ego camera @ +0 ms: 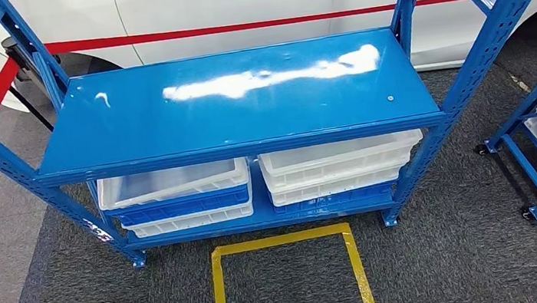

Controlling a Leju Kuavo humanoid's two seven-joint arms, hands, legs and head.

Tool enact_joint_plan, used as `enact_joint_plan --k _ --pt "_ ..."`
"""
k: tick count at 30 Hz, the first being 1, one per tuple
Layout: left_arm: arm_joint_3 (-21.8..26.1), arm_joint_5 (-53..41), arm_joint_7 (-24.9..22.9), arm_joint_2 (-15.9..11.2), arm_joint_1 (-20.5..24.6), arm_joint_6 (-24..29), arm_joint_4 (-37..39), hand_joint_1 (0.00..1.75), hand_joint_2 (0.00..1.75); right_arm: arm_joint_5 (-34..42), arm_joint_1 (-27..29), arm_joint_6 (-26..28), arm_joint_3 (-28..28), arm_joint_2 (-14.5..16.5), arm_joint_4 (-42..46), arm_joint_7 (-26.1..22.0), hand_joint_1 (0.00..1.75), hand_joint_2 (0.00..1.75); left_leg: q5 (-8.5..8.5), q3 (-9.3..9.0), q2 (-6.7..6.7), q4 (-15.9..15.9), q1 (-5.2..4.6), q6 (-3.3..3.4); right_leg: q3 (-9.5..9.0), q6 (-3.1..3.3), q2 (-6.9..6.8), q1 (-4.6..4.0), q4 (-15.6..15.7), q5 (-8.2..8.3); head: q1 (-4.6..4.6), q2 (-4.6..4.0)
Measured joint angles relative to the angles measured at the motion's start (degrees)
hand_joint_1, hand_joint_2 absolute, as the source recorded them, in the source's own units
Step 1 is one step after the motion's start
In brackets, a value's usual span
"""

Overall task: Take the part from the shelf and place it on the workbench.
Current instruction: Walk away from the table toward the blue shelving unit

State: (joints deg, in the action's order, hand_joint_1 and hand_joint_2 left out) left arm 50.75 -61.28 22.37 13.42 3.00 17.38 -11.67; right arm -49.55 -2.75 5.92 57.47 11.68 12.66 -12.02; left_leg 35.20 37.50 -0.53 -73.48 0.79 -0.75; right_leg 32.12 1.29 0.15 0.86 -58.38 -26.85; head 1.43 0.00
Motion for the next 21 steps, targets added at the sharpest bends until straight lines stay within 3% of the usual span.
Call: enact_joint_plan --k 1,3,5,9,11,13,14,15,16,18,20,21 --pt "0.0 0.1 0.0 0.0 -0.1 0.0 0.0 0.0 1.75 0.0 0.0 0.0 -0.1 0.0 0.0 0.1 0.0 1.75 -1.93 -0.99 0.0 2.4 0.01 0.05 -0.03 -0.05 0.13 0.01 -0.1 -0.08 -0.01 0.0" --pt "-0.6 0.7 -0.2 -0.2 -0.5 -0.1 0.0 0.0 1.75 0.5 -0.1 -0.1 -1.0 0.0 0.2 0.3 0.0 1.75 -5.79 -4.4 0.09 10.1 -0.05 0.37 -0.03 -0.39 0.4 -0.09 -0.6 -0.36 0.0 0.0" --pt "-2.0 2.4 -0.8 -0.5 -1.0 -0.4 0.0 0.0 1.75 1.8 0.0 -0.1 -2.7 -0.2 0.7 0.6 0.0 1.75 -7.06 -6.22 0.22 14.6 -0.17 0.88 0.09 -0.96 0.6 -0.32 -0.9 -0.52 0.07 0.0" --pt "-5.3 7.1 -2.5 -1.3 -2.1 -1.7 -0.1 0.0 1.75 5.6 0.4 -0.7 -6.7 -1.0 1.4 1.5 0.0 1.75 -7.51 -6.53 0.06 15.6 -0.18 2.48 0.34 -2.23 0.57 -0.17 -1.6 -1.21 0.11 0.0" --pt "-7.1 9.5 -3.3 -1.8 -2.4 -2.4 -0.4 0.0 1.75 7.5 1.0 -1.0 -8.8 -1.5 1.5 2.0 0.0 1.75 -7.91 -6.55 -0.1 16.0 -0.05 3.16 2.32 -2.64 0.37 -0.04 -6.4 -4.35 0.14 0.0" --pt "-9.0 11.8 -4.2 -2.3 -2.6 -3.0 -1.0 0.0 1.75 9.4 1.7 -1.1 -11.0 -1.9 1.6 2.4 0.0 1.75 -7.98 -6.39 -0.16 16.0 -0.13 3.34 5.63 -2.87 0.29 -0.03 -13.6 -7.87 0.14 0.0" --pt "-10.0 12.9 -4.6 -2.6 -2.6 -3.4 -1.3 0.0 1.75 10.3 2.2 -1.2 -12.0 -2.0 1.5 2.7 0.0 1.75 -7.98 -6.36 -0.19 15.9 -0.17 3.34 6.69 -2.93 0.27 -0.03 -15.9 -8.45 0.14 0.0" --pt "-10.9 14.0 -5.0 -2.8 -2.5 -3.7 -1.8 0.0 1.75 11.2 2.7 -1.2 -12.9 -2.2 1.5 2.9 0.0 1.31 -7.96 -6.38 -0.2 15.9 -0.19 3.32 6.78 -2.9 0.25 -0.03 -16.1 -7.87 0.14 0.0" --pt "-11.7 15.1 -5.4 -3.0 -2.5 -4.0 -2.3 0.0 1.75 12.1 3.3 -1.3 -13.9 -2.3 1.5 3.1 0.0 0.87 -7.93 -6.45 -0.19 15.9 -0.19 3.27 5.8 -2.79 0.21 -0.04 -14.2 -6.28 0.14 0.0" --pt "-13.4 17.3 -6.2 -3.4 -2.3 -4.6 -3.6 0.0 0.87 13.9 4.4 -1.7 -15.8 -2.7 1.4 3.6 0.0 0.87 -7.77 -6.65 -0.15 15.8 -0.29 3.03 2.01 -2.28 -0.02 -0.18 -6.4 -2.49 0.14 0.0" --pt "-15.2 19.5 -6.9 -3.9 -2.2 -5.2 -4.6 0.0 0.0 15.7 5.2 -2.0 -17.7 -3.2 1.3 4.0 0.0 1.75 -7.59 -6.68 -0.19 15.7 -0.49 2.54 -0.28 -1.71 -0.19 -0.5 -1.3 -0.86 0.1 0.0" --pt "-16.2 20.7 -7.4 -4.1 -2.2 -5.6 -5.0 0.0 0.0 16.7 5.5 -2.1 -18.8 -3.4 1.3 4.2 0.0 1.75 -7.56 -6.66 -0.24 15.7 -0.56 2.23 -0.47 -1.51 -0.18 -0.67 -0.6 -0.91 0.08 0.0"
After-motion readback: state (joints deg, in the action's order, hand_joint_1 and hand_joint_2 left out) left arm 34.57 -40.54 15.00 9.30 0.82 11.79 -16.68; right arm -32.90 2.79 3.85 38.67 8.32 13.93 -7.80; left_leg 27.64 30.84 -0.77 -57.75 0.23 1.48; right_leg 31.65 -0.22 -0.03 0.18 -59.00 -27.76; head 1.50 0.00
